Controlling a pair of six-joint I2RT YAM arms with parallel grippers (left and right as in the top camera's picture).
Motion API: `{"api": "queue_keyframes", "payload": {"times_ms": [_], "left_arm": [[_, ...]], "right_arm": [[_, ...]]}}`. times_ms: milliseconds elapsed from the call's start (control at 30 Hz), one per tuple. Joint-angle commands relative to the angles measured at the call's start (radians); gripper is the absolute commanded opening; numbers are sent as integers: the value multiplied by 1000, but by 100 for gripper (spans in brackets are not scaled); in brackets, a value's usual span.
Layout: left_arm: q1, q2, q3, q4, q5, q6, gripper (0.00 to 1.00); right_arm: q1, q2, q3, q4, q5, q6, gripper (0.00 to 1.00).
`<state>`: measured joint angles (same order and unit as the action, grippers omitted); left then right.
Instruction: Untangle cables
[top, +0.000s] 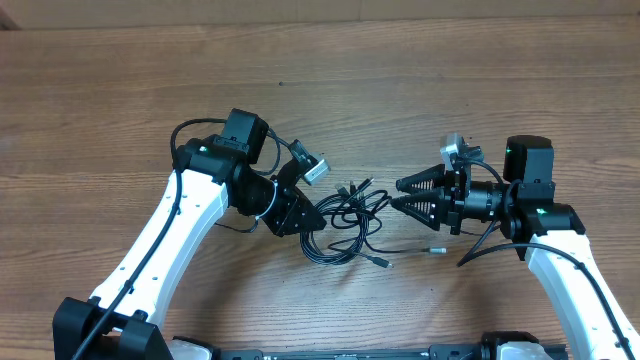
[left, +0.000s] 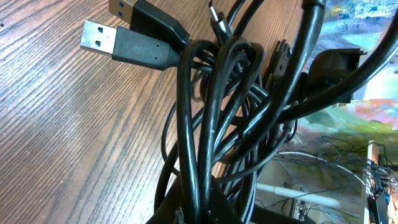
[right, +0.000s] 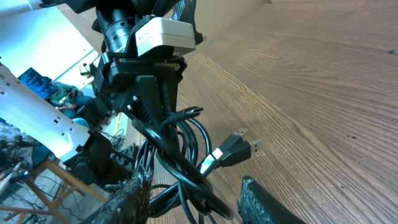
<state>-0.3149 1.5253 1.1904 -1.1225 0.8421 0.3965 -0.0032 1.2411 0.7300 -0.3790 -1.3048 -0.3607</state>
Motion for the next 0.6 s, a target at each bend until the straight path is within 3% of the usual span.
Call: {"api": "queue_keyframes", "payload": {"times_ms": [0,567], "left_arm": [[-8,-9,8,1,68,26,4],[-85,-9,8,33,101,26,4]], "right_arm": [[3,1,11,3,-14,-7,50],[3,45,11,2,10,-3,51]]}}
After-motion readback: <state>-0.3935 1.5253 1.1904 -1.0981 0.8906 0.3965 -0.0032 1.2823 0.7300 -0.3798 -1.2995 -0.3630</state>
